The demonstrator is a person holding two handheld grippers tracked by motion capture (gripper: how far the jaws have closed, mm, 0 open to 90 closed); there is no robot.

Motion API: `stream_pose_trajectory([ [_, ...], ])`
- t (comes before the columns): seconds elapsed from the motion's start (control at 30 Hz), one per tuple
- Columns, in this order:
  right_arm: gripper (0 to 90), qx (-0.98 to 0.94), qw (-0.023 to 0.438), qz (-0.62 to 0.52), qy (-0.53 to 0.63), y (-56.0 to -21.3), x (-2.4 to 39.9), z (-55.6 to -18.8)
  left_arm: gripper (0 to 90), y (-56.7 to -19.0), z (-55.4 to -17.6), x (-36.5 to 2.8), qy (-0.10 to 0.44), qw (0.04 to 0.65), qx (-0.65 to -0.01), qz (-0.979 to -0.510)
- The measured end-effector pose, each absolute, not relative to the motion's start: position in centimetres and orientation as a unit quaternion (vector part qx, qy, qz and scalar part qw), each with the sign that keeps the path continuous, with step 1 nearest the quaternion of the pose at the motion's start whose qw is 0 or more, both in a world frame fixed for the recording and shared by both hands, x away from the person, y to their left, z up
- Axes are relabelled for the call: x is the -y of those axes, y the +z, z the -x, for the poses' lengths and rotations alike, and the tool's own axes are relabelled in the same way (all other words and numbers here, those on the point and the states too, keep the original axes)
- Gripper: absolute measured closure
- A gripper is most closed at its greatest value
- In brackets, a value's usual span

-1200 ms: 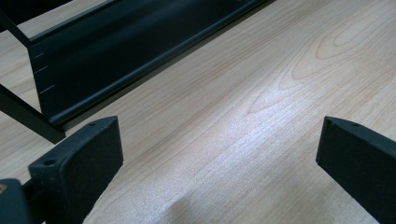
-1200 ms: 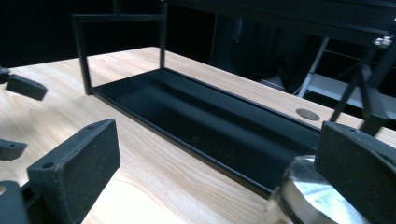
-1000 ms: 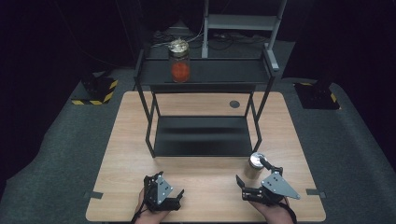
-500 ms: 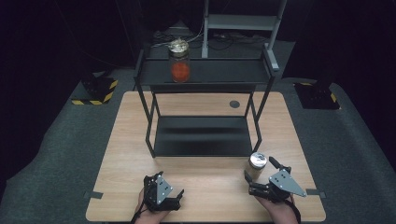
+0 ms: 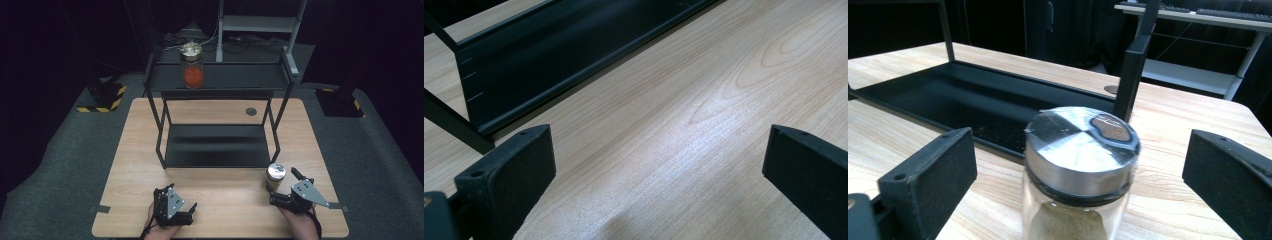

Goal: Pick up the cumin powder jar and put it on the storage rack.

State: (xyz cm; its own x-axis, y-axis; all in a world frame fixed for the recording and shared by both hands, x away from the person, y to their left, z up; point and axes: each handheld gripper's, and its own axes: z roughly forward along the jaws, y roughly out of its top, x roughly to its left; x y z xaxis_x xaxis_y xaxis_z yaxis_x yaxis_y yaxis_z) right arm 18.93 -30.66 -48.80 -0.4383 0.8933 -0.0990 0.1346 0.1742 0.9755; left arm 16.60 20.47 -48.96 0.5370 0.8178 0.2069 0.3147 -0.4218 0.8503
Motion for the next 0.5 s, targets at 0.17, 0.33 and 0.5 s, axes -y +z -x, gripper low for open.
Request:
stream_pose_trajectory([
  [0.17, 8.1, -0.667, 0.364, -0.381, 0.526, -49.2, 31.02, -19.24, 0.9, -48.96, -16.6, -20.5, 0.317, 0.398, -0.363, -0.781],
  [0.33, 15.3, -0.674, 0.364, -0.371, 0.525, -49.46, 30.98, -19.54, 0.9, -48.95, -16.62, -20.55, 0.316, 0.398, -0.364, -0.781],
  [0.5, 22.3, -0.676, 0.363, -0.366, 0.526, -49.73, 30.93, -19.79, 0.9, -48.97, -16.59, -20.55, 0.316, 0.399, -0.363, -0.781],
])
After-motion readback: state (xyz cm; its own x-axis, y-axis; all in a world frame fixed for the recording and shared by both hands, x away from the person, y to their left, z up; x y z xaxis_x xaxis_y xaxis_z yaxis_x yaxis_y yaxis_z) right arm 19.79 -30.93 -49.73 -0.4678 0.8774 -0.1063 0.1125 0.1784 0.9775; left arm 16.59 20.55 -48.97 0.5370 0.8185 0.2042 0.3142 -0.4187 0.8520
